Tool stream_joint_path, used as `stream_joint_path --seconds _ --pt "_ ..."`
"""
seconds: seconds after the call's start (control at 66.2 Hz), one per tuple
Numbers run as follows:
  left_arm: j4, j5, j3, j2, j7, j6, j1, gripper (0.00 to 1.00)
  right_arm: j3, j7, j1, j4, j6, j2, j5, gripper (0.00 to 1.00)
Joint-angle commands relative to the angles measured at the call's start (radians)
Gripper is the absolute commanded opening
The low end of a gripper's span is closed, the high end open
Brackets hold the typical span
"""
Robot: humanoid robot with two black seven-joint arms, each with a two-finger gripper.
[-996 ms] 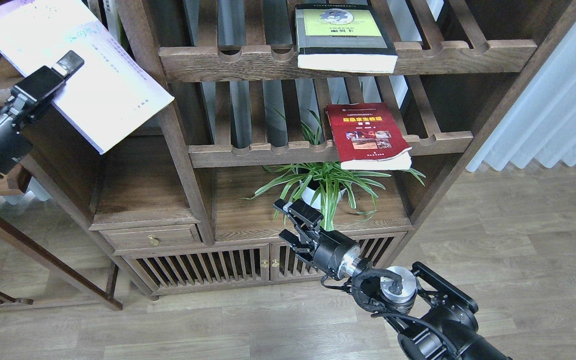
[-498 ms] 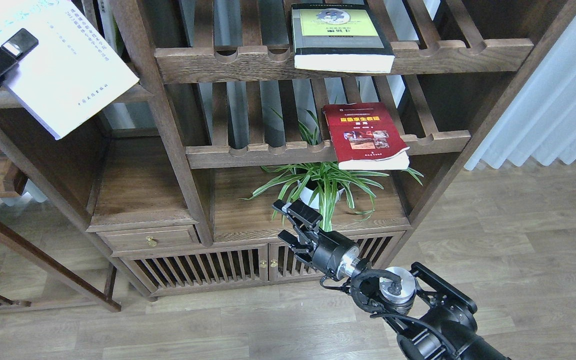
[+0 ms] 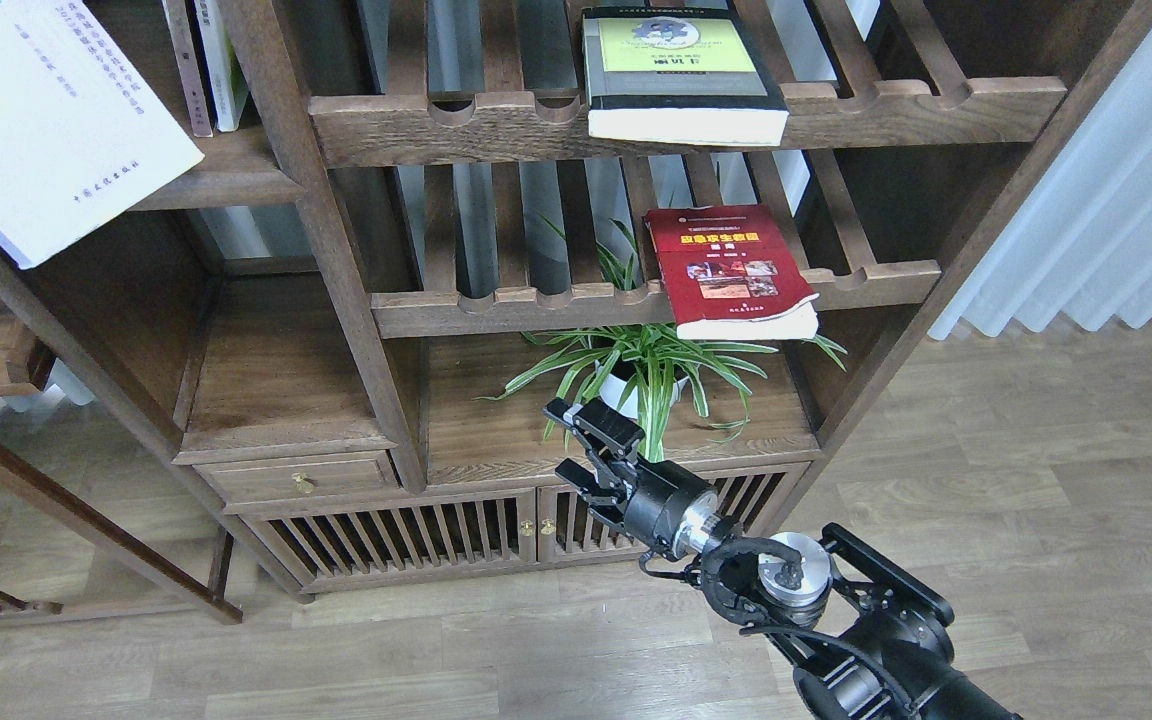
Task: Organize books on shelf
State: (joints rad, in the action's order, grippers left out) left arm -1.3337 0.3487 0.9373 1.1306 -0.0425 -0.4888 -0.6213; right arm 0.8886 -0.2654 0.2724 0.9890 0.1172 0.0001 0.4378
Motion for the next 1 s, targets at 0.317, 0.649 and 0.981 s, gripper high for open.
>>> stream_joint_path --seconds 0.317,0.649,0.981 --pt "0.079 -0.211 0.089 -0.025 -0.068 0.000 -0.101 0.00 0.001 0.000 -0.001 -0.001 0.006 0.000 0.001 0.99" --pt "0.070 -0.355 0.181 -0.072 -0.065 0.000 -0.101 0.00 -0.007 0.000 0.001 0.004 0.007 0.000 0.001 0.99" --pt "0.071 -0.508 0.258 -0.230 -0.062 0.000 -0.100 0.00 -0.007 -0.001 -0.001 0.008 0.007 0.000 0.001 0.99"
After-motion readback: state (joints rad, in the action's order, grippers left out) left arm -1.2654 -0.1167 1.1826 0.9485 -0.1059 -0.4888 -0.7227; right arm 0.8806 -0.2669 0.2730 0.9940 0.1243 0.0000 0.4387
